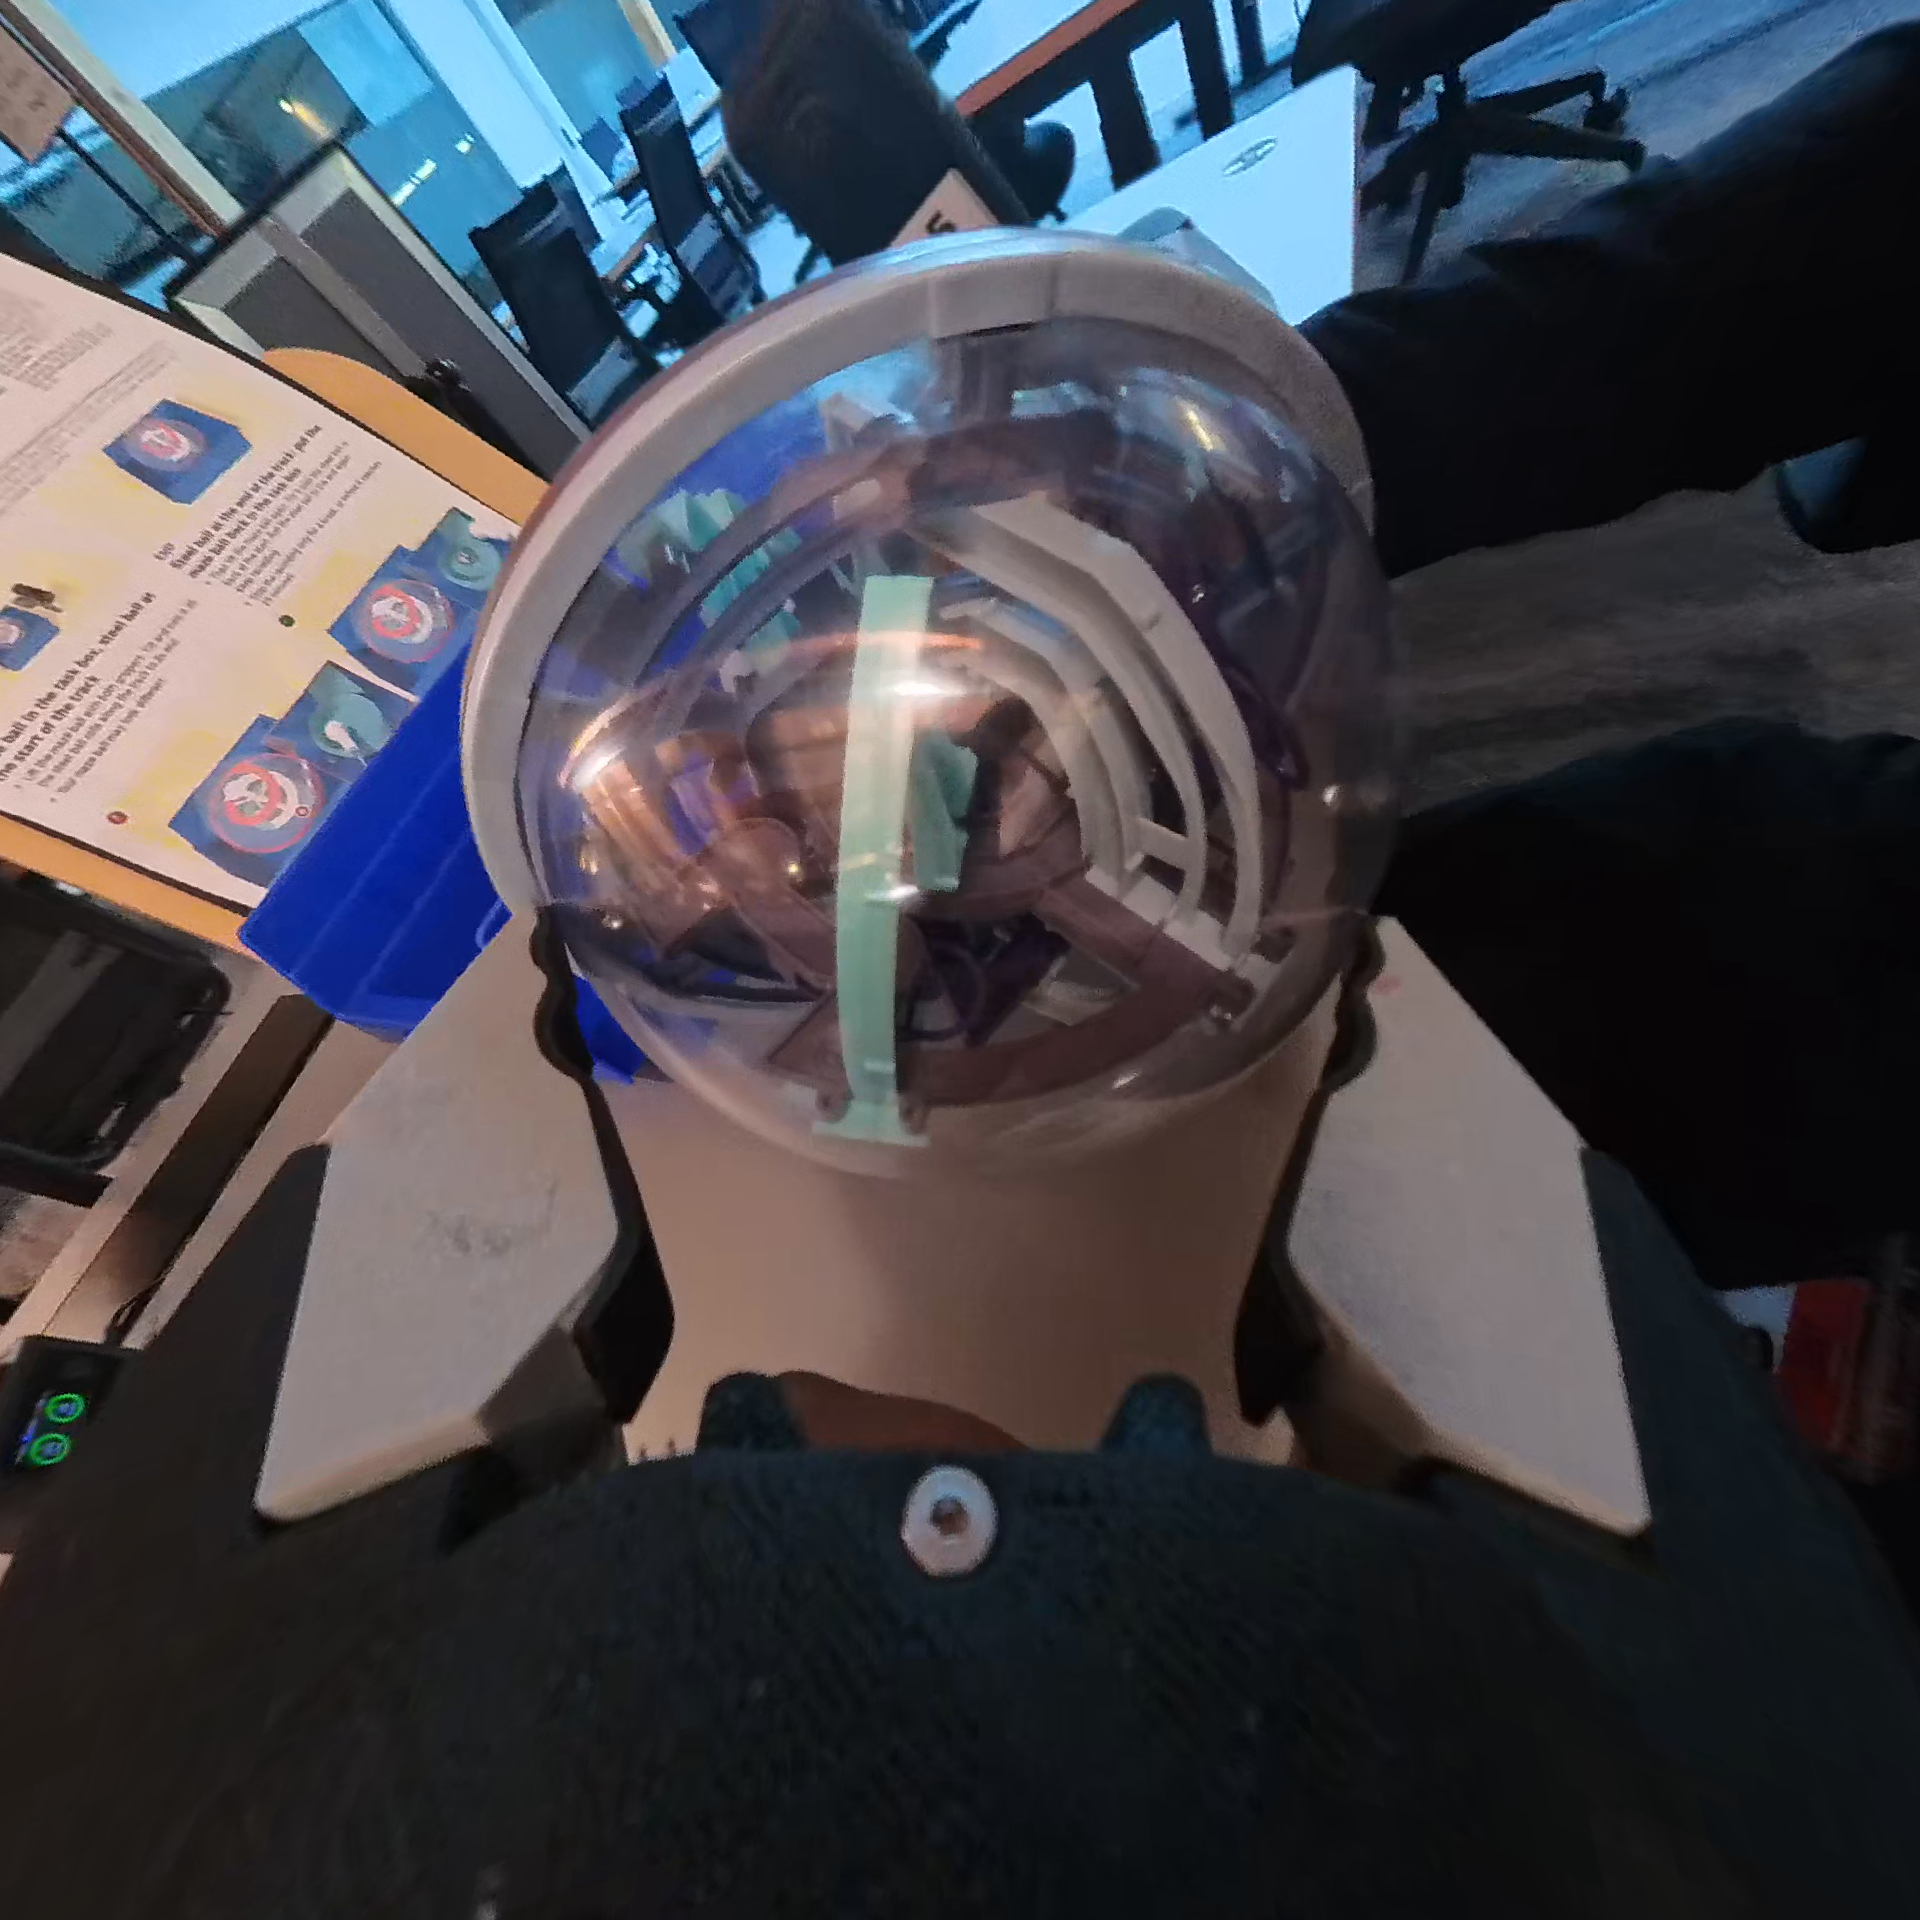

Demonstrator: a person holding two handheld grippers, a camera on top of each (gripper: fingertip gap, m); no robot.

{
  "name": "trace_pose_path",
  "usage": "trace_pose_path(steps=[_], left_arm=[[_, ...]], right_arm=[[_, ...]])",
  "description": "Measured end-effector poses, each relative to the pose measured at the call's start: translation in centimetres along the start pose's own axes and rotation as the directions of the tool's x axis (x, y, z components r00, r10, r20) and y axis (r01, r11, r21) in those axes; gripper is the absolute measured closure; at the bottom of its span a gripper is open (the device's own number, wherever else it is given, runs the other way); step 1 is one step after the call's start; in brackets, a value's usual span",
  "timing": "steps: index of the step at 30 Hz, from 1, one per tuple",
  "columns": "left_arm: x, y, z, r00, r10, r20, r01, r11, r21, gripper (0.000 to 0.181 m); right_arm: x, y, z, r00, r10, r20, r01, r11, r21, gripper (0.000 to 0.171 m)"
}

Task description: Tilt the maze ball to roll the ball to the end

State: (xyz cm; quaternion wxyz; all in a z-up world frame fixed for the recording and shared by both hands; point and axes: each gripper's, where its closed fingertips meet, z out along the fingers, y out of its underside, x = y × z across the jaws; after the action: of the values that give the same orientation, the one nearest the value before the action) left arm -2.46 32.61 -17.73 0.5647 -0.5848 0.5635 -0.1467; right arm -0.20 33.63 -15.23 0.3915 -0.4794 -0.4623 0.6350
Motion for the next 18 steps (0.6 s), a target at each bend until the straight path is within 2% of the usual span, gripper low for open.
trace_pose_path(steps=[8,13,18], left_arm=[[0.6,-0.4,-0.3,0.999,-0.024,0.024,0.023,0.997,0.069,0.04],[-0.5,0.7,-0.4,0.991,-0.112,-0.071,0.119,0.989,0.093,0.04],[-2.0,0.4,-1.3,0.971,-0.136,-0.199,0.162,0.98,0.119,0.04]], right_arm=[[-0.4,0.3,0.3,0.999,0.027,0.043,-0.027,1.0,-0.002,0.022],[1.1,0.5,0.8,0.991,0.131,-0.029,-0.131,0.991,0.013,0.022],[2.1,-0.3,1.8,0.975,0.206,-0.078,-0.195,0.972,0.129,0.022]])
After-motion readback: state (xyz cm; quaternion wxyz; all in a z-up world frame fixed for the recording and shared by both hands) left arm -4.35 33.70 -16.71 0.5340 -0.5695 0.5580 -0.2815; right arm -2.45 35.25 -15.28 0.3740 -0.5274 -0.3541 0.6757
